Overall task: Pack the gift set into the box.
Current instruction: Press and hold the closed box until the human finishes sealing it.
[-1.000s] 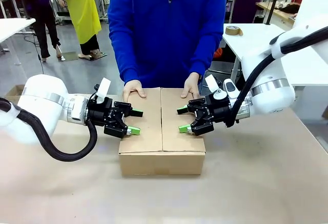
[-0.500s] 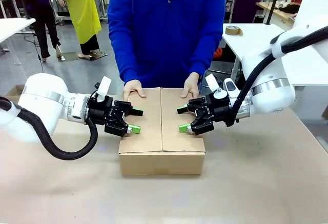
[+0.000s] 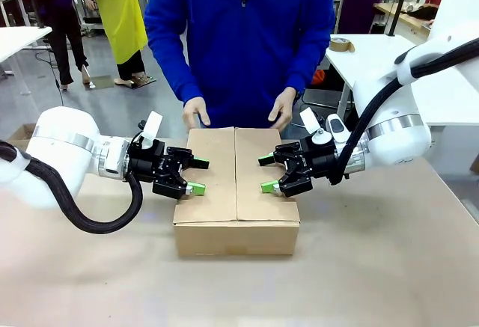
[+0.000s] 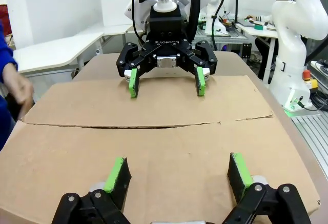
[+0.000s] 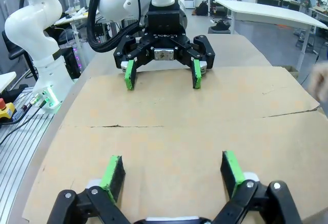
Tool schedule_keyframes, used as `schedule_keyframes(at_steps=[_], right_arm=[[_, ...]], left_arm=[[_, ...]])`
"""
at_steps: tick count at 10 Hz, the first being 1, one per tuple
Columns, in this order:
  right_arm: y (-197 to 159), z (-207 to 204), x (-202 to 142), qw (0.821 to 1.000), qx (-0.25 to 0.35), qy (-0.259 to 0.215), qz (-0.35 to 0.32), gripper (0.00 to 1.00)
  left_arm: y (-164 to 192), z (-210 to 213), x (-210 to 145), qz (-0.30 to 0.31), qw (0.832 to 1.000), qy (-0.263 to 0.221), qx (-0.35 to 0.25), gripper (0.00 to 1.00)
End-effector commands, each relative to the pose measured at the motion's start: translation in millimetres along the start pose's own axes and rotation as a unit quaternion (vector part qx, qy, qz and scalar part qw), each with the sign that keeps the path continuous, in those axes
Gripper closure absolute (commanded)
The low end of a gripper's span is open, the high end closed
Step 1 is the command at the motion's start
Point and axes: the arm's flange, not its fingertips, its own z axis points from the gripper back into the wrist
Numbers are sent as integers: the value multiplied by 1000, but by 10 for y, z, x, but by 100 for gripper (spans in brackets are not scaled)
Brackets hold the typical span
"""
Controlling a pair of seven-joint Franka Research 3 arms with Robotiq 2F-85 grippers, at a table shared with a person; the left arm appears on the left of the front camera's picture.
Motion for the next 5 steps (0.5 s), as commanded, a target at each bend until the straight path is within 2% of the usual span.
schedule_keyframes(at_steps=[1,5], right_arm=[[7,-7,-20,1000,0,4,-1,0],[7,-7,-20,1000,0,4,-1,0]], left_arm=[[-17,0,-31,-3,1000,1,0,0],[-17,0,-31,-3,1000,1,0,0]])
